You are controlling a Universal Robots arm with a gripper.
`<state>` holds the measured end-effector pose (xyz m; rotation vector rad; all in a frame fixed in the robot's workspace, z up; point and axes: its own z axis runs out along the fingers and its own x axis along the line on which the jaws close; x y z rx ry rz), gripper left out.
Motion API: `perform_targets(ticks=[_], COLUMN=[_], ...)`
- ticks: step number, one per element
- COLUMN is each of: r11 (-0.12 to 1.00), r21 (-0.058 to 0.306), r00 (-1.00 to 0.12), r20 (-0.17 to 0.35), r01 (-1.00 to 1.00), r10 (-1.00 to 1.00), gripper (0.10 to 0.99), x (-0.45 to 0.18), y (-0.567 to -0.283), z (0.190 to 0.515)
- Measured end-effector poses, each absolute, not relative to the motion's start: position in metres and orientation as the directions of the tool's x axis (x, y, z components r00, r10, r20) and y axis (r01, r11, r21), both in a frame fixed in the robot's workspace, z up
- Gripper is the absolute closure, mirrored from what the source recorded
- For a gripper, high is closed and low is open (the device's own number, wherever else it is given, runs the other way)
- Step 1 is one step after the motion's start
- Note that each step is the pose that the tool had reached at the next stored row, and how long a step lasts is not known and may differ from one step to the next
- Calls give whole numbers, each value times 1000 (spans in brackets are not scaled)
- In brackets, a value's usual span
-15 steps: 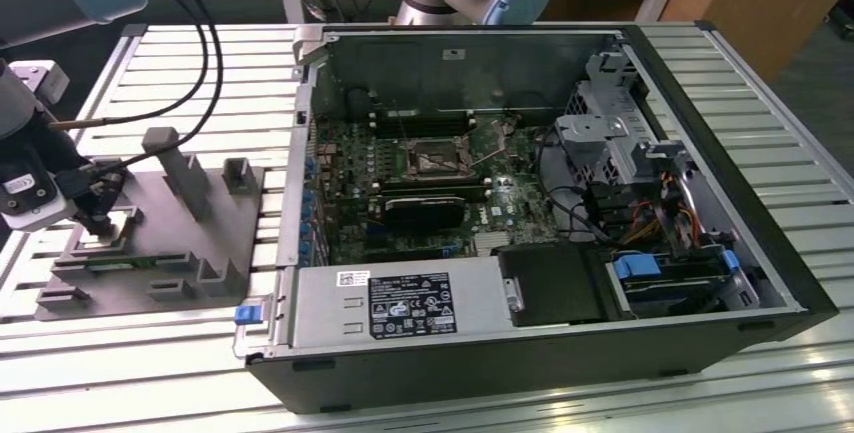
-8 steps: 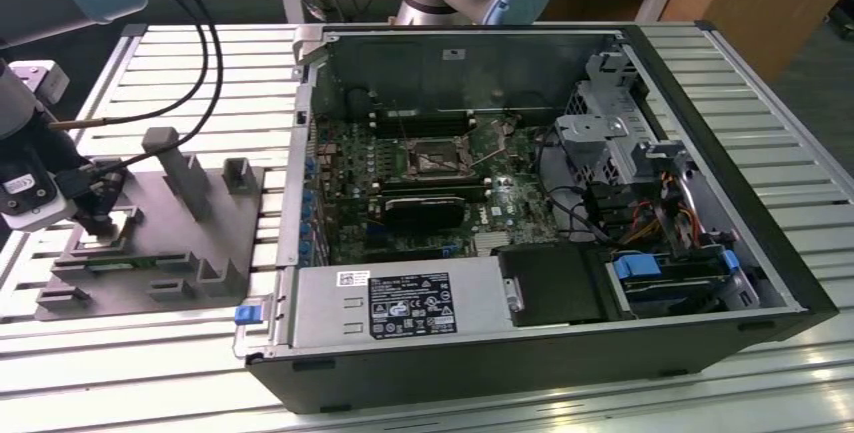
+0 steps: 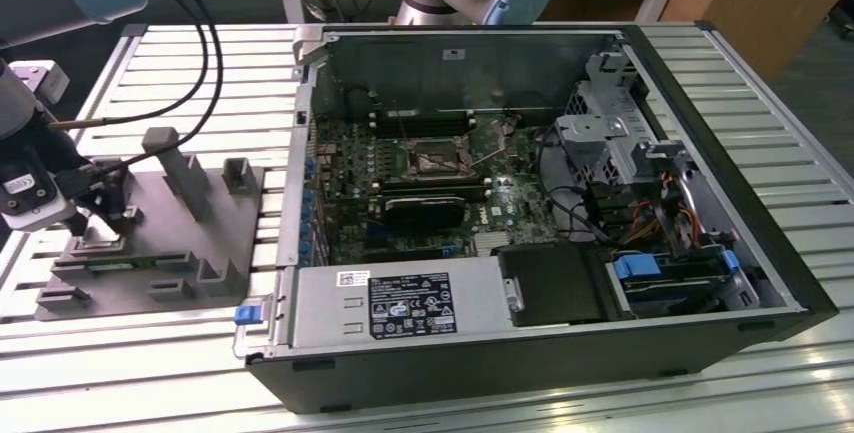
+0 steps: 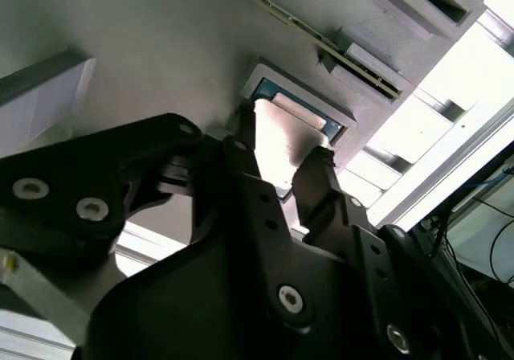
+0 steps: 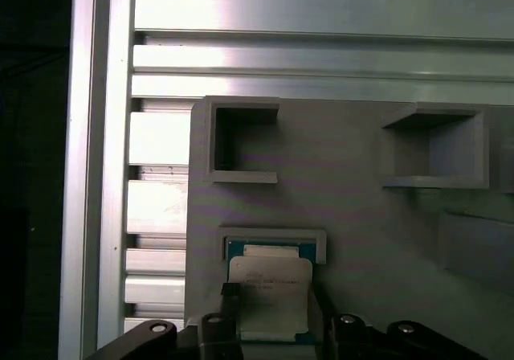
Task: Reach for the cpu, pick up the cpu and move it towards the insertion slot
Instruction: 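Pick up the cpu and move it towards the insertion slot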
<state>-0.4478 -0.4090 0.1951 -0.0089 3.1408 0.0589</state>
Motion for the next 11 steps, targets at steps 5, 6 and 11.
perform_targets(ticks=[5, 6, 11], r11=[999, 999, 999], r21=[38, 38, 37], r00=[-1000, -1000, -1000], r20=[0, -1, 0], r01=[-5, -5, -5], r10=[-5, -5, -5], gripper=[494, 494, 494], x=[-448, -448, -448], y=[-409, -409, -409], z=[195, 194, 191])
